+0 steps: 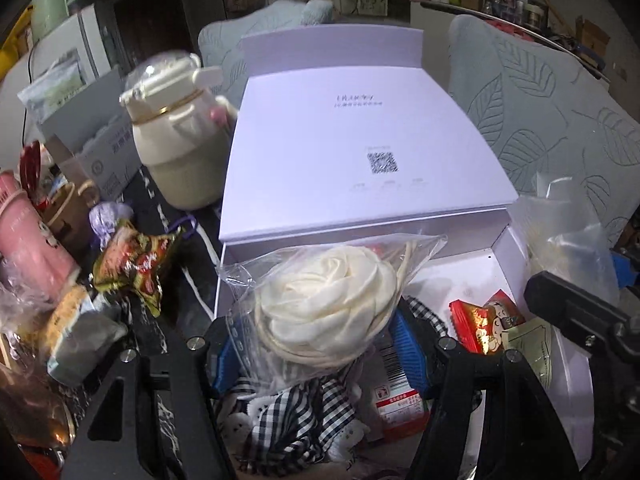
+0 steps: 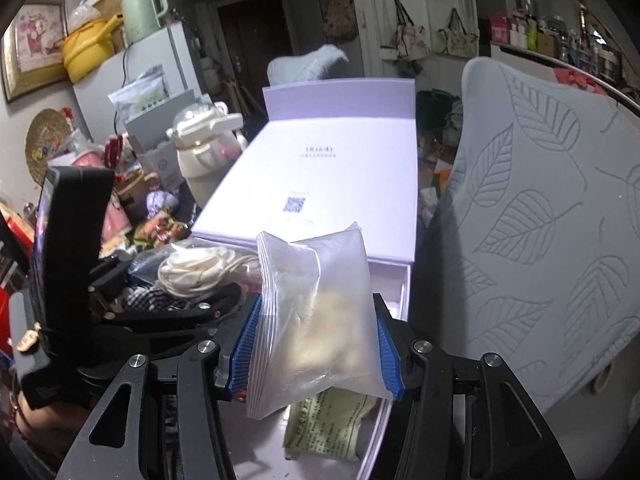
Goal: Organize soft objects
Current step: 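Lower both clear bags into the lavender box, then open both grippers to release the bags and withdraw from the box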
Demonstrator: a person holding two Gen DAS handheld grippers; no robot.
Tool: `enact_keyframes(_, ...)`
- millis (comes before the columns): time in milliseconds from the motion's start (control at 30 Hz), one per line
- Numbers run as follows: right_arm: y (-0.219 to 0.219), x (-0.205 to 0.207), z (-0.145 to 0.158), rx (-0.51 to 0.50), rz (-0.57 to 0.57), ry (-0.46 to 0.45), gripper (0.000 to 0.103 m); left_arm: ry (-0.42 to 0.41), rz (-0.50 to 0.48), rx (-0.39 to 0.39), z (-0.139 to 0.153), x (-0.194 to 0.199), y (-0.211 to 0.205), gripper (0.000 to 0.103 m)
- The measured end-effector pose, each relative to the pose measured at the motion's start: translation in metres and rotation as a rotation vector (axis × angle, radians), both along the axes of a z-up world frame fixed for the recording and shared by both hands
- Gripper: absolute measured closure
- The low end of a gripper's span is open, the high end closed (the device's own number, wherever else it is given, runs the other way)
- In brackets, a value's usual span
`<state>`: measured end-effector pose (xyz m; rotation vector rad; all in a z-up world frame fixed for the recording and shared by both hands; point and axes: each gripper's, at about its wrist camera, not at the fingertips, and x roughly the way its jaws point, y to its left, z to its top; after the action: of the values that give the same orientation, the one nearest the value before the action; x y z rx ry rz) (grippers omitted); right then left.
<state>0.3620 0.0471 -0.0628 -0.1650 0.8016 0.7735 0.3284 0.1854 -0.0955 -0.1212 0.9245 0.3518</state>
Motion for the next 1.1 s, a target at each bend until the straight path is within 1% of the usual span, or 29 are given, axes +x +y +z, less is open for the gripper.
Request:
enact_keyframes(133,0.005,0.004,-0.010,-0.032,0.010,0.016,0.051,0.022,0.008,-0.028,-0.005,0.002,0.004,0.038)
enact_keyframes(367,0.015,0.009,-0.029,-0.095,0.023,0.049,0.051,0.052,0.021,-0.031,-0.009,0.004,0.005,0.038)
enact_keyframes(400,0.016,0.010,-0.031,-0.102,0.026,0.066,0.051,0.056,0.024,-0.030,-0.010,0.004,0.006,0.038)
enact_keyframes(467,0.016,0.011,-0.031,-0.104,0.021,0.062,0.051,0.064,0.027,-0.031,-0.011,0.005,0.006,0.036)
enact_keyframes(533,0.018,0.011,-0.033,-0.126,0.025,0.063,0.050,0.082,0.027,-0.029,-0.013,0.007,0.006,0.036)
enact_keyframes(633,0.023,0.011,-0.037,-0.156,0.045,0.084,0.050,0.133,0.030,-0.008,-0.020,0.012,0.004,0.036)
enact_keyframes(667,0.025,0.011,-0.037,-0.162,0.051,0.086,0.050,0.134,0.031,-0.001,-0.020,0.012,0.003,0.036)
enact_keyframes(700,0.025,0.011,-0.038,-0.169,0.054,0.086,0.047,0.132,0.032,0.001,-0.020,0.011,0.003,0.036)
enact_keyframes(867,0.022,0.012,-0.039,-0.171,0.047,0.105,0.046,0.115,0.039,0.000,-0.018,0.009,0.005,0.036)
enact_keyframes(933,0.020,0.012,-0.037,-0.160,0.041,0.114,0.043,0.112,0.042,0.014,-0.015,0.008,0.003,0.036)
enact_keyframes(1067,0.014,0.009,-0.029,-0.153,0.040,0.104,0.042,0.088,0.042,0.047,-0.006,0.005,-0.003,0.036)
enact_keyframes(1100,0.014,0.008,-0.028,-0.153,0.038,0.101,0.038,0.081,0.040,0.058,-0.004,0.004,-0.005,0.036)
